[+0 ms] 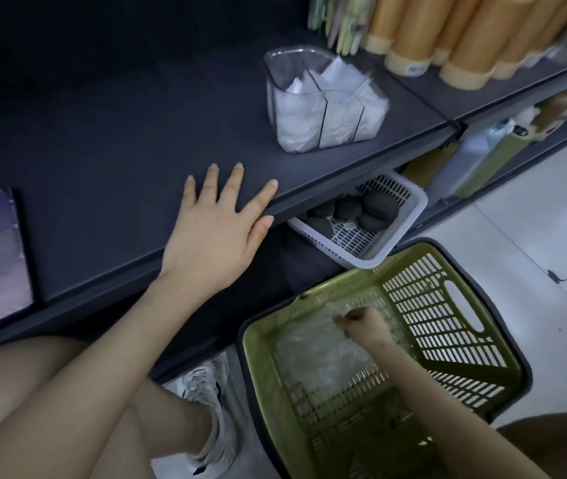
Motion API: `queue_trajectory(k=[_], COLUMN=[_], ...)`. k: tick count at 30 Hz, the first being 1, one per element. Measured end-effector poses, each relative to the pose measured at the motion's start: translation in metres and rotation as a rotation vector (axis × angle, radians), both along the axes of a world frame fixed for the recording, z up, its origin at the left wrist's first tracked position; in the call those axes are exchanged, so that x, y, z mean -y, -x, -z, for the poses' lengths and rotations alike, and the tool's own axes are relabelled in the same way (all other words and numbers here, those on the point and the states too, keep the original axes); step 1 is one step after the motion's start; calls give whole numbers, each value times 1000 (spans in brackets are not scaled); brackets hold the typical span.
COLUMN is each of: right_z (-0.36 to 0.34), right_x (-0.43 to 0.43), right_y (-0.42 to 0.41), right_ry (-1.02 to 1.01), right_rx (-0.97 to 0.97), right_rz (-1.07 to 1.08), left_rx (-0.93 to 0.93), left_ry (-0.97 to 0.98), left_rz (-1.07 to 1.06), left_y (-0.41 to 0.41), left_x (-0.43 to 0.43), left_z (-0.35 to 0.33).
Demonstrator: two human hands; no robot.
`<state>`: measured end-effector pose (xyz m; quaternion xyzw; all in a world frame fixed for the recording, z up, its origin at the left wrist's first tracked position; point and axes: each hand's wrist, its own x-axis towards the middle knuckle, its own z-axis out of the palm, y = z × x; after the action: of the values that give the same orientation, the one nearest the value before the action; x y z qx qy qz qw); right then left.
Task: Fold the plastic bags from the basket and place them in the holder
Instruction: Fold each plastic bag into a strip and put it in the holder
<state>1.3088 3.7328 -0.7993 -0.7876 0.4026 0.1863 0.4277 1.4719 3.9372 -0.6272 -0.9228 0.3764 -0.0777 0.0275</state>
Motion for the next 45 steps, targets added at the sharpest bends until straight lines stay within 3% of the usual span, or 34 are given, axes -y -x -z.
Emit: queue_trajectory(k=[2,6,8,10,12,14,17,21,23,26,30,35,39,42,45], right_z=[-46,-144,-190,-226,-250,-270,-288,-288,-284,-278,-271,-263,-259,-257,-268], right_x=[3,-2,-9,-20,-32,-42,-54,-70,-82,-95,-110,-114,-111,-106,-101], right_y=[-3,0,-3,-11,-23,-34,-41,-24,-13,-8,-12,-13,-24,-30,-24], right_ry=[-16,-98,-146,-189,-232,-271,-255,-20,183,671,922,917,894,692,381], right_rx=[106,280,347,391,413,444,587,996,1066,1168,1163,1117,1274,1394,1335], right_rz=[-19,-61,-81,-108,-154,-187,-183,-152,-276,-464,-562,-613,-470,-386,-315], left_rx=[-59,-36,-124,-224,-375,-482,-456,-421,-371,-258,-197,-361,-645,-757,-801], left_ry=[173,807,835,714,648,770,1085,1330,1355,1362,1432,1600,1787,1836,1841], left_rz=[13,187,287,353,297,207,33,-144,-237,-349,-395,-568,-667,-709,-744], left_y=[4,38,71,94,102,101,94,75,63,49,39,23,5,-2,-5], left_x=[-3,-10,-11,-10,-9,-9,-15,-24,-28,-28,-29,-38,-55,-68,-81], left_z=[-3,-3,-8,-11,-15,-23,-44,-71,-81,-92,-106,-116,-113,-113,-118])
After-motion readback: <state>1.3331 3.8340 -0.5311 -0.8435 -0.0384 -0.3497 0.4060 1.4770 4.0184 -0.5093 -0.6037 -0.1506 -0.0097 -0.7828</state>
